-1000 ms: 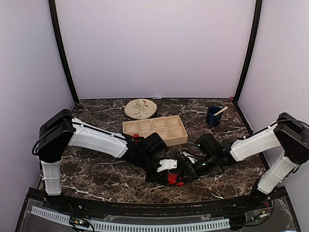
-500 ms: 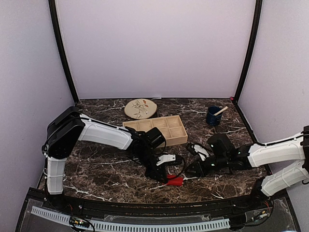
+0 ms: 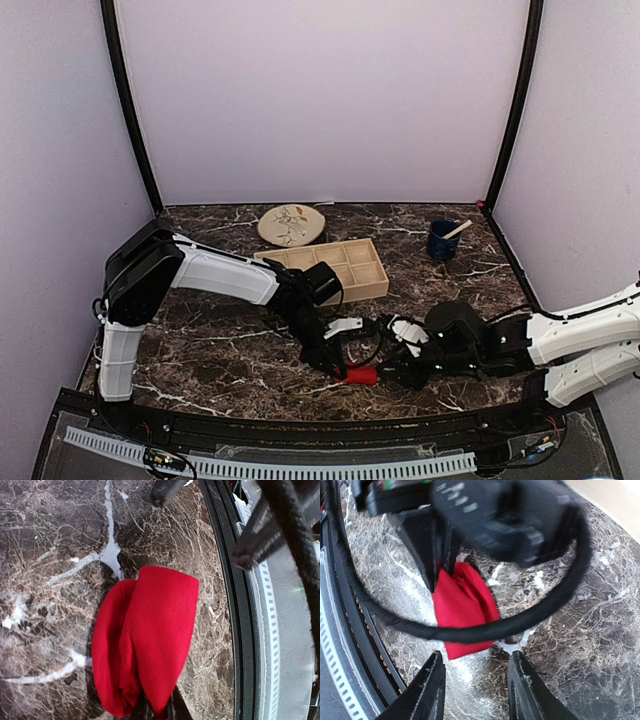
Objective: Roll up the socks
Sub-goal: Roll the sock at the center of the board, then pick up the sock from the center of the board.
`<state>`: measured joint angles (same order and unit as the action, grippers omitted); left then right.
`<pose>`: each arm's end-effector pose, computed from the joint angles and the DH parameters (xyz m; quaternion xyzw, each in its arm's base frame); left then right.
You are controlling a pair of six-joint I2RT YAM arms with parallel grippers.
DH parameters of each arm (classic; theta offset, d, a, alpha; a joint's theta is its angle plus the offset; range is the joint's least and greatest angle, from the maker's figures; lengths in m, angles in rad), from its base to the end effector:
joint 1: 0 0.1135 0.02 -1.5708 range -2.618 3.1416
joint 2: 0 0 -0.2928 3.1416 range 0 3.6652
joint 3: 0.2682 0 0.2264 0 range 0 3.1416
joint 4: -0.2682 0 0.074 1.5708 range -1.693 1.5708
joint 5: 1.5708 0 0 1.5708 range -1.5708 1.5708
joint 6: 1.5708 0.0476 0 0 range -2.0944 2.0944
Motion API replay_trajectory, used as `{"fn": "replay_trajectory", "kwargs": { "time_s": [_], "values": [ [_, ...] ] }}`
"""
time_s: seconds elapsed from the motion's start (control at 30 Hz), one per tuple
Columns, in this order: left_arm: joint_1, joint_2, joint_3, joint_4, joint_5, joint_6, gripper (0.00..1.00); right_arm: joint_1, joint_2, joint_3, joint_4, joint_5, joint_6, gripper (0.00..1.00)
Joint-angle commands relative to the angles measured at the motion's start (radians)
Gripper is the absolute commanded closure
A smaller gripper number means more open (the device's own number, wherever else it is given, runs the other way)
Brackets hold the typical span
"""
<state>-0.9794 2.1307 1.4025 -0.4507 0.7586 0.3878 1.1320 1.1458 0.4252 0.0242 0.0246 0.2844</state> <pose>0.2069 -0.3668 0.1608 0.6314 0.6609 -0.4001 0.0671 0.0844 0.1771 0.2033 -0.3678 0.8279 0.2669 0.3288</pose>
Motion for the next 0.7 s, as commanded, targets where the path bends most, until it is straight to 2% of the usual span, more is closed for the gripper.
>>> {"fn": "replay_trajectory", "kwargs": {
  "time_s": [0.0, 0.33, 0.67],
  "values": [
    [0.010, 0.038, 0.013, -0.101, 0.013, 0.000, 1.00, 0.062, 0.006, 0.020, 0.004, 0.110, -0.049, 0.59],
    [0.019, 0.073, 0.047, -0.140, 0.035, 0.006, 1.00, 0.151, 0.124, 0.082, 0.011, 0.161, -0.100, 0.55],
    [0.021, 0.076, 0.049, -0.144, 0.044, 0.009, 1.00, 0.165, 0.233, 0.137, 0.007, 0.189, -0.152, 0.52]
  ]
}}
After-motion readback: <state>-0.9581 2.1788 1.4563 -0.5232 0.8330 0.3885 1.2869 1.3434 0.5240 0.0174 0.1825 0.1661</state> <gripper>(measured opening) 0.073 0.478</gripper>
